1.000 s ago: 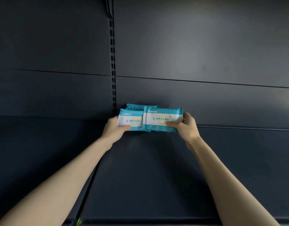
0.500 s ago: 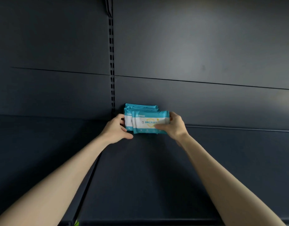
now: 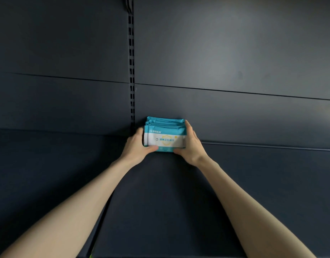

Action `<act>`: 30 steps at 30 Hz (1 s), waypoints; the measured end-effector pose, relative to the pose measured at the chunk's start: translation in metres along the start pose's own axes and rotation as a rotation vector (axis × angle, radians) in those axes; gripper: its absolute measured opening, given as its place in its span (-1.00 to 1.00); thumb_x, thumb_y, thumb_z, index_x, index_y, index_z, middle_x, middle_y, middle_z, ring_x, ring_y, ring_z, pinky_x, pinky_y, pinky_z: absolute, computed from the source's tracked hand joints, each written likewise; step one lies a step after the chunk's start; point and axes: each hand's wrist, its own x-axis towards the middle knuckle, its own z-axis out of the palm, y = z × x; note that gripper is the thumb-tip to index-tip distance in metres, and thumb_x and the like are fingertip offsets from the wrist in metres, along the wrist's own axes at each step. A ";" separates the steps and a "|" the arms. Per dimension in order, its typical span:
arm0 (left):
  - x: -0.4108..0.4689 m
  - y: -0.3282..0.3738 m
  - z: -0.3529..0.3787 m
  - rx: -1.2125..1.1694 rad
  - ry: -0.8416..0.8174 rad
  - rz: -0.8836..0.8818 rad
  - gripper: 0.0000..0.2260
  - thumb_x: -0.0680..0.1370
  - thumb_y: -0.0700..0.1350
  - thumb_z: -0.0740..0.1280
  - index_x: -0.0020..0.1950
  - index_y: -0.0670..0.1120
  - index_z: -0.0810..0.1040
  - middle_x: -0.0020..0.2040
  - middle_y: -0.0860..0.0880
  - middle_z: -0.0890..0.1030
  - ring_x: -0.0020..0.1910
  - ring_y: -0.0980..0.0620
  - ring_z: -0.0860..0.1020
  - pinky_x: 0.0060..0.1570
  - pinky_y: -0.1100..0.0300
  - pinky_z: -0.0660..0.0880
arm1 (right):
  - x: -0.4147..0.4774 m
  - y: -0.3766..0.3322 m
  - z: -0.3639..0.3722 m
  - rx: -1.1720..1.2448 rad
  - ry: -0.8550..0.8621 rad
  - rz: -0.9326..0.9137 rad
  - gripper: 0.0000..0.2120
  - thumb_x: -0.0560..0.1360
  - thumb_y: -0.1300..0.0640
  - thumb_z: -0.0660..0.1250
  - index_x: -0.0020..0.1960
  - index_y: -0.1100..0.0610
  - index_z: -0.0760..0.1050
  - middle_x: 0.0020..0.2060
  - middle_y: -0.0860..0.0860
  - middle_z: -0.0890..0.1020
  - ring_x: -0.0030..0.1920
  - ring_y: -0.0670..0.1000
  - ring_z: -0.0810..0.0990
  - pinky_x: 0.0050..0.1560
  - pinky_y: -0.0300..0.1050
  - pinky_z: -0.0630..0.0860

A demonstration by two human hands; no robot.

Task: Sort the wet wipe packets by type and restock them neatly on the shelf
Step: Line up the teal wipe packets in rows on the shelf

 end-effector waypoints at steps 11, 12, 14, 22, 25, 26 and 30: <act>0.000 0.006 0.003 -0.056 -0.008 0.008 -0.58 0.39 -0.22 0.51 0.10 -0.19 0.34 0.05 0.00 0.56 -0.08 0.10 0.52 -0.31 0.41 0.39 | 0.006 0.002 0.000 0.004 0.078 -0.014 -0.10 0.38 0.30 0.47 0.54 0.06 0.01 0.35 0.08 0.42 0.34 0.10 0.40 0.35 0.01 0.36; 0.001 0.006 0.001 -0.081 -0.024 -0.004 -0.56 0.39 -0.23 0.51 0.13 -0.18 0.35 0.04 0.02 0.56 -0.11 0.15 0.51 -0.33 0.45 0.38 | 0.005 0.001 -0.001 0.008 0.082 -0.017 -0.12 0.38 0.31 0.46 0.53 0.07 0.03 0.33 0.09 0.44 0.32 0.10 0.42 0.33 -0.03 0.37; 0.003 0.005 -0.001 -0.136 -0.049 -0.038 -0.54 0.38 -0.24 0.51 0.16 -0.15 0.36 0.02 0.04 0.55 -0.12 0.20 0.50 -0.31 0.44 0.38 | 0.003 0.000 -0.002 0.012 0.093 -0.025 -0.13 0.39 0.32 0.46 0.53 0.08 0.05 0.31 0.10 0.42 0.32 0.09 0.40 0.31 -0.09 0.34; 0.007 0.000 -0.003 -0.229 -0.019 -0.103 -0.54 0.31 -0.28 0.55 0.13 -0.12 0.47 0.05 -0.01 0.60 0.01 0.06 0.56 -0.08 0.19 0.52 | -0.001 -0.008 -0.001 0.007 0.099 -0.044 -0.15 0.38 0.32 0.46 0.52 0.11 0.08 0.30 0.07 0.33 0.31 0.05 0.38 0.28 -0.15 0.33; 0.006 0.001 -0.003 -0.205 0.018 -0.077 -0.50 0.31 -0.27 0.55 0.16 -0.13 0.44 0.07 0.00 0.57 -0.01 0.08 0.53 -0.16 0.28 0.45 | -0.001 -0.010 0.002 -0.014 0.101 -0.061 -0.16 0.39 0.31 0.46 0.52 0.14 0.06 0.31 0.07 0.28 0.30 0.06 0.40 0.27 -0.19 0.34; 0.005 0.002 -0.003 -0.198 0.021 -0.067 -0.48 0.32 -0.27 0.55 0.20 -0.13 0.41 0.08 0.01 0.55 0.00 0.09 0.51 -0.16 0.30 0.43 | -0.001 -0.010 0.003 -0.019 0.100 -0.063 -0.15 0.40 0.31 0.46 0.52 0.16 0.05 0.34 0.08 0.25 0.31 0.06 0.39 0.27 -0.22 0.33; 0.008 0.002 -0.005 -0.203 -0.005 -0.073 -0.23 0.34 -0.27 0.54 0.44 -0.08 0.22 0.25 0.03 0.41 0.18 0.07 0.42 0.12 0.19 0.42 | 0.000 -0.009 0.002 -0.005 0.067 -0.029 -0.16 0.41 0.29 0.45 0.53 0.11 0.04 0.38 0.11 0.22 0.34 0.08 0.36 0.32 -0.15 0.31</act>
